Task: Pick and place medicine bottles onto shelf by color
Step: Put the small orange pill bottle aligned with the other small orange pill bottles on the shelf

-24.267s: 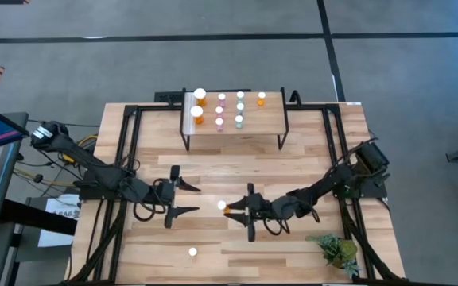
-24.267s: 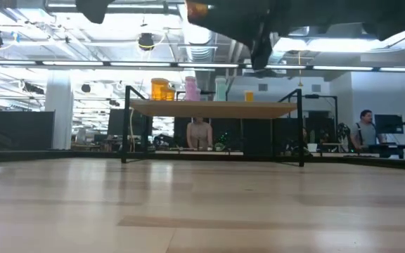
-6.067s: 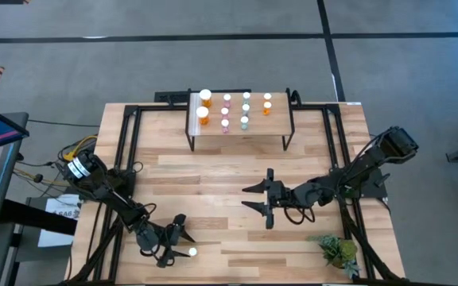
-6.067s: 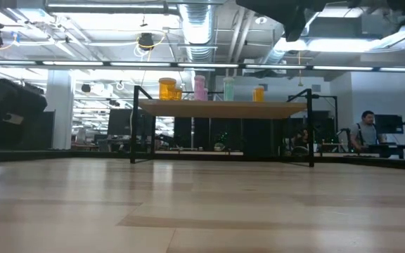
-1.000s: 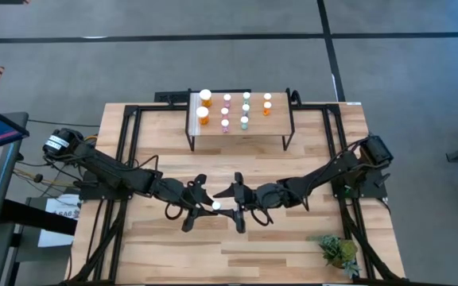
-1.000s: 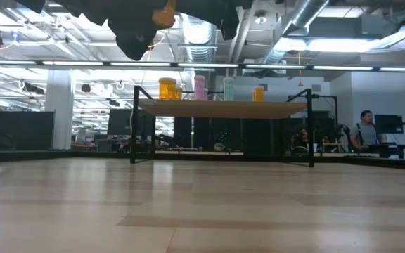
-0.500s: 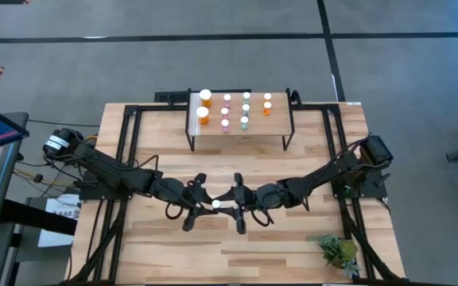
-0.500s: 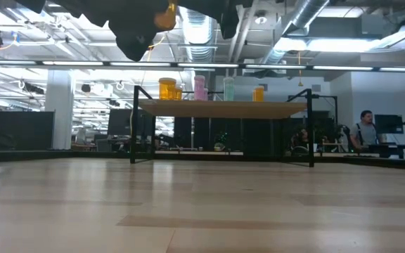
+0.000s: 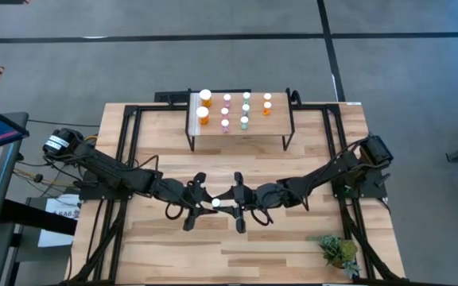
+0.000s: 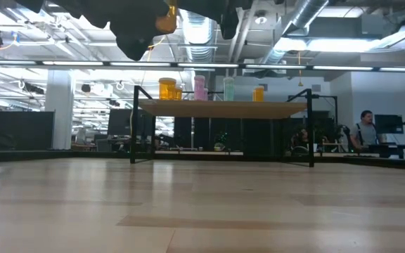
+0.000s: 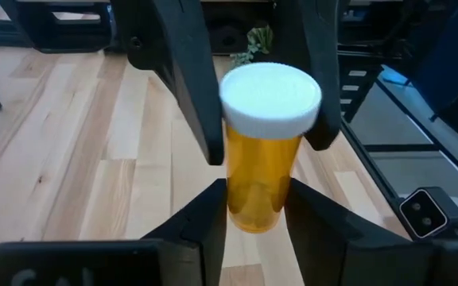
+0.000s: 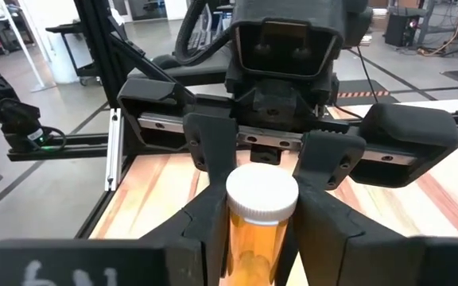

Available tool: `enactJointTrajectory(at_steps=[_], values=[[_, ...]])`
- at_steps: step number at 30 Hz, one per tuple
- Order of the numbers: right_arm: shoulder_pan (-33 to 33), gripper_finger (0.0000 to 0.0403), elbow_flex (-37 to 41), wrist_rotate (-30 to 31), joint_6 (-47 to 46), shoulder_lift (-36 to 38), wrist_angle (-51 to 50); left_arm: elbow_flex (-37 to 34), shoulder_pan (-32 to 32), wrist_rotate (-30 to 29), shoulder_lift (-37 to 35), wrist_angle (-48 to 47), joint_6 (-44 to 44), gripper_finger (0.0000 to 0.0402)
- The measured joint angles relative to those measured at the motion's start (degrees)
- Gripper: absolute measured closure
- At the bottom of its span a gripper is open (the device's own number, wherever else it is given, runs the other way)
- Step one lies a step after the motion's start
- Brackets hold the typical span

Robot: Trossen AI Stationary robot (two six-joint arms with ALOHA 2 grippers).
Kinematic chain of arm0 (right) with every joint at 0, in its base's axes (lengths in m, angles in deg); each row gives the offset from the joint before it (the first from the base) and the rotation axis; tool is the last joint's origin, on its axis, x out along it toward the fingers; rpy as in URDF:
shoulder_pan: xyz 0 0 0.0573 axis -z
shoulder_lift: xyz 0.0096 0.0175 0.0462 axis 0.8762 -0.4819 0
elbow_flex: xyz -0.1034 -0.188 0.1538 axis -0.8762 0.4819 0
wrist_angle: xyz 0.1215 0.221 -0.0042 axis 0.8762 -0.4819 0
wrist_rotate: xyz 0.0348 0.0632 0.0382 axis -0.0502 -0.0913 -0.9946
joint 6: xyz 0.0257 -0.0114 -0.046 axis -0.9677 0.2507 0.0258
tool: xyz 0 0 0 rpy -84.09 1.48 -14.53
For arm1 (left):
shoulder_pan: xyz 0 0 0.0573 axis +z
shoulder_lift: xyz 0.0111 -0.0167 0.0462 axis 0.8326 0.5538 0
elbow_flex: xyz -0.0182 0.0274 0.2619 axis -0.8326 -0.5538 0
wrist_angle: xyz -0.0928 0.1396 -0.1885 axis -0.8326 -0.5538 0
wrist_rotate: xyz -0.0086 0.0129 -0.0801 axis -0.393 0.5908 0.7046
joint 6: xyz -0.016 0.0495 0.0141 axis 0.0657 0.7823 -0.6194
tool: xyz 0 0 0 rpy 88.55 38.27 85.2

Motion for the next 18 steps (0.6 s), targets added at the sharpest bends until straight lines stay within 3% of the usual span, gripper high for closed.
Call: enactJointTrajectory(at_steps=[11,18], values=[[0.3,0.0262,0.0,0.2,-0.1,0.0,-0.2,0.0,0.0,-3.9,0.0,-2.8,1.9,0.0233],[1.5,0.0256,0.0,0.2,-1.3,1.7,-4.2,-0.1,0.0,-4.7,-1.4,-8.0,2.8,0.0221]])
